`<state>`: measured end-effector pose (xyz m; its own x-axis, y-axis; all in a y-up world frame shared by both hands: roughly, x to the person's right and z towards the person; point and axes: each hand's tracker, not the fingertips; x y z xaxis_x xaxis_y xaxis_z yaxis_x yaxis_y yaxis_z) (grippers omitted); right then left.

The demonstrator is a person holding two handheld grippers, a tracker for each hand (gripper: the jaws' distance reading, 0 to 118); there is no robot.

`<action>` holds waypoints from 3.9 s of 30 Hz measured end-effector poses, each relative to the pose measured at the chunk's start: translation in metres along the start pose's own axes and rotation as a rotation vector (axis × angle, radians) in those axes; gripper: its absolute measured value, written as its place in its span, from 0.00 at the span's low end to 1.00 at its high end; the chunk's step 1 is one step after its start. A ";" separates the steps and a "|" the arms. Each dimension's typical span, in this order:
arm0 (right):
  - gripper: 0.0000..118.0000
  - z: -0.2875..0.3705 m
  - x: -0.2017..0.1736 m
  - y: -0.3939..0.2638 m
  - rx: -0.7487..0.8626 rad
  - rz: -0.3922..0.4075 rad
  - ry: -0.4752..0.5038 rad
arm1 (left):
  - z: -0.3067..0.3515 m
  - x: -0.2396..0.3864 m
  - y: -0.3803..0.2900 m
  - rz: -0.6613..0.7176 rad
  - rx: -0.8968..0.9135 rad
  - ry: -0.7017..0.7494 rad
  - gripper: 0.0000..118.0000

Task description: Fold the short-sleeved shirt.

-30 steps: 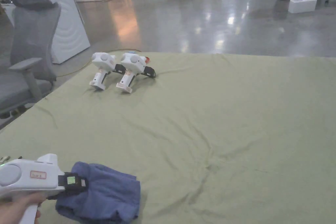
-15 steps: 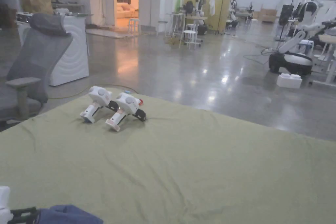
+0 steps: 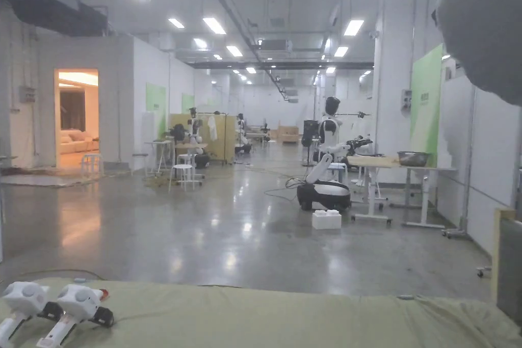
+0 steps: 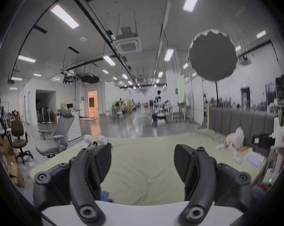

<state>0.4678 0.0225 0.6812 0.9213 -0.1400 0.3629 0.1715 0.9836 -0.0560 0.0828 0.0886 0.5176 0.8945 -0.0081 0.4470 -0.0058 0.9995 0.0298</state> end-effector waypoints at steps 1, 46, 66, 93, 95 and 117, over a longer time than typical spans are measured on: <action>0.00 0.003 -0.002 0.004 0.024 0.012 0.004 | -0.001 0.011 0.001 0.023 0.019 -0.001 0.61; 0.93 0.008 -0.011 0.015 0.076 0.076 -0.025 | 0.004 0.033 -0.005 0.014 0.045 0.005 1.00; 1.00 0.014 -0.012 0.016 0.102 0.090 -0.008 | -0.002 0.037 -0.007 0.011 0.019 -0.005 1.00; 1.00 -0.008 -0.032 0.030 -0.185 -0.203 -0.218 | -0.008 0.043 -0.015 0.042 -0.034 -0.082 1.00; 1.00 -0.009 -0.034 0.028 -0.183 -0.170 -0.171 | -0.007 0.047 -0.015 0.024 -0.034 -0.093 1.00; 1.00 -0.013 -0.038 0.018 -0.176 -0.110 -0.218 | -0.008 0.048 -0.019 0.037 -0.056 -0.108 1.00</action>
<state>0.4403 0.0440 0.6546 0.8002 -0.1978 0.5661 0.3412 0.9265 -0.1586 0.1296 0.0694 0.5312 0.8410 0.0290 0.5403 -0.0104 0.9992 -0.0374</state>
